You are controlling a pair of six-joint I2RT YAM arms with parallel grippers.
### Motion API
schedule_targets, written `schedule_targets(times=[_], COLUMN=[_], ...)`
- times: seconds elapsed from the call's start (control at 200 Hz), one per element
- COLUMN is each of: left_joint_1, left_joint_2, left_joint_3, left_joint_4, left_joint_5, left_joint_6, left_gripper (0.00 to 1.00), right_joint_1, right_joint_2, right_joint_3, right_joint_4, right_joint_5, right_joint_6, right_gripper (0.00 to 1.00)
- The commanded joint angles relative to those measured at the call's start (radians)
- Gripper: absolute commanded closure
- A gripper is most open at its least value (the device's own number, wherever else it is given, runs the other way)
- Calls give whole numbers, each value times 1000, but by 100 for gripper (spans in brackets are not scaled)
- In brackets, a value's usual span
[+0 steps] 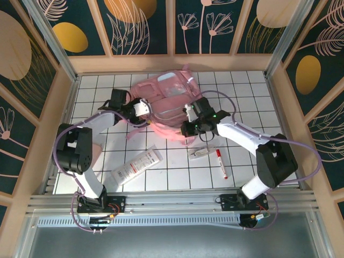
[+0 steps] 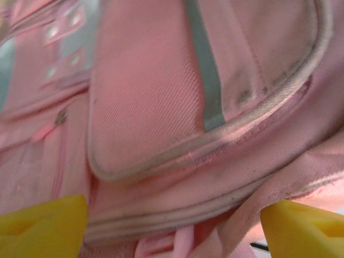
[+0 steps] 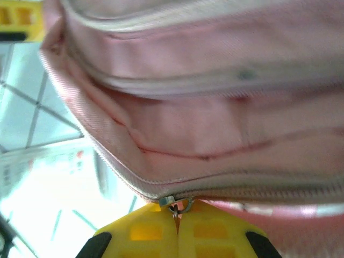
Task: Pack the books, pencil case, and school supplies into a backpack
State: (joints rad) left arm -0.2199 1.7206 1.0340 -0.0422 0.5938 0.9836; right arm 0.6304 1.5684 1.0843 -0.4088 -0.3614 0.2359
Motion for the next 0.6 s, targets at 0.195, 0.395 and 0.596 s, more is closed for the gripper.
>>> schedule_targets(times=[0.195, 0.395, 0.596], left_joint_1=[-135, -231, -250], left_joint_2=[-309, -284, -185], left_joint_3=[-219, -287, -234], left_joint_4=[-73, 117, 63], left_joint_5=[152, 71, 21], left_joint_6=[116, 22, 15], left_gripper=[8, 28, 44], right_joint_1=[49, 86, 98], right_joint_2=[76, 87, 85], right_joint_3=[88, 101, 98], right_joint_4=[79, 70, 83], right_joint_5=[-135, -123, -106], right_joint_6=[1, -13, 24], right_gripper=[100, 100, 100])
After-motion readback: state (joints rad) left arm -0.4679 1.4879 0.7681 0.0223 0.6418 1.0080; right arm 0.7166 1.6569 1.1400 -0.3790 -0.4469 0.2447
